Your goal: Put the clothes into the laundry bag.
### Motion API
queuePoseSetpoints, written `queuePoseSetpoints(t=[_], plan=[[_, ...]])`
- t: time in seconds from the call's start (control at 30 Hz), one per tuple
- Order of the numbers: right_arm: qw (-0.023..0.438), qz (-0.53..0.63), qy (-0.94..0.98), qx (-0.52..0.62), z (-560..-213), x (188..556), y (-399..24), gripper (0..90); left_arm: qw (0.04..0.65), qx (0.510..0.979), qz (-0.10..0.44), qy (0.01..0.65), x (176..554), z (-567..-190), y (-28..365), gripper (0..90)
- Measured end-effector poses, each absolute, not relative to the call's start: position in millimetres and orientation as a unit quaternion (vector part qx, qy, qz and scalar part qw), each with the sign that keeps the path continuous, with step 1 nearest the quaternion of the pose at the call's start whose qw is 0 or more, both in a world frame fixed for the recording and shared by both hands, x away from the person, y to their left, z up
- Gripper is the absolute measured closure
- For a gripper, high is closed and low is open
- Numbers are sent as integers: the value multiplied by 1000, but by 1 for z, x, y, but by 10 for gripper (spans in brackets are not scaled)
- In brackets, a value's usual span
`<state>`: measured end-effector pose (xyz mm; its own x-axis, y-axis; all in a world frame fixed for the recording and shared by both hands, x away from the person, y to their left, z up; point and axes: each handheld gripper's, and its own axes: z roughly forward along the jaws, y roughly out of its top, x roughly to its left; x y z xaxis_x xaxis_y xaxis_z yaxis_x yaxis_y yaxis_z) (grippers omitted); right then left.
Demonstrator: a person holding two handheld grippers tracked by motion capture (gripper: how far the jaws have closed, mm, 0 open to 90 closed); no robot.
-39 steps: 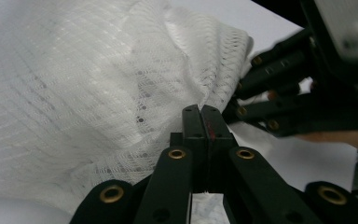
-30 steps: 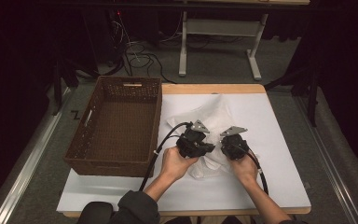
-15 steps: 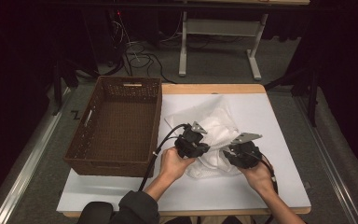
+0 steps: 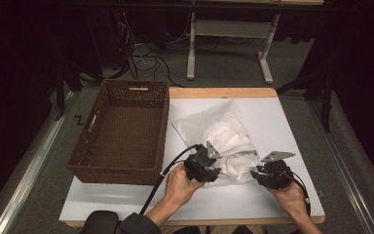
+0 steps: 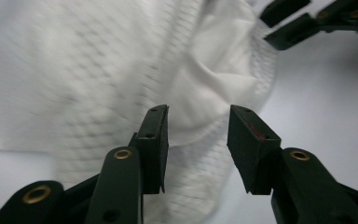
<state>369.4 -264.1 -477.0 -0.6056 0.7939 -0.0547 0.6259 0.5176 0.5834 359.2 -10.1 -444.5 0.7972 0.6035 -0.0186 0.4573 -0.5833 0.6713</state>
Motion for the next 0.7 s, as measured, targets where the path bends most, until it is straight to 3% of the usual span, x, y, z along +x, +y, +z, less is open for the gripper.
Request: queuePoseSetpoints(t=[0.23,0.37,0.5,0.7], plan=[[145,263,859,415,-488,371,-254,564,319,890,108,307,364,-471,-45,486],[140,258,862,413,-493,374,-248,563,304,889,121,321,376,-481,-59,479],[140,255,865,410,-494,375,-244,661,290,888,136,329,385,-487,-66,560],[142,246,877,387,-494,371,-237,900,276,893,135,329,397,-492,-66,838]])
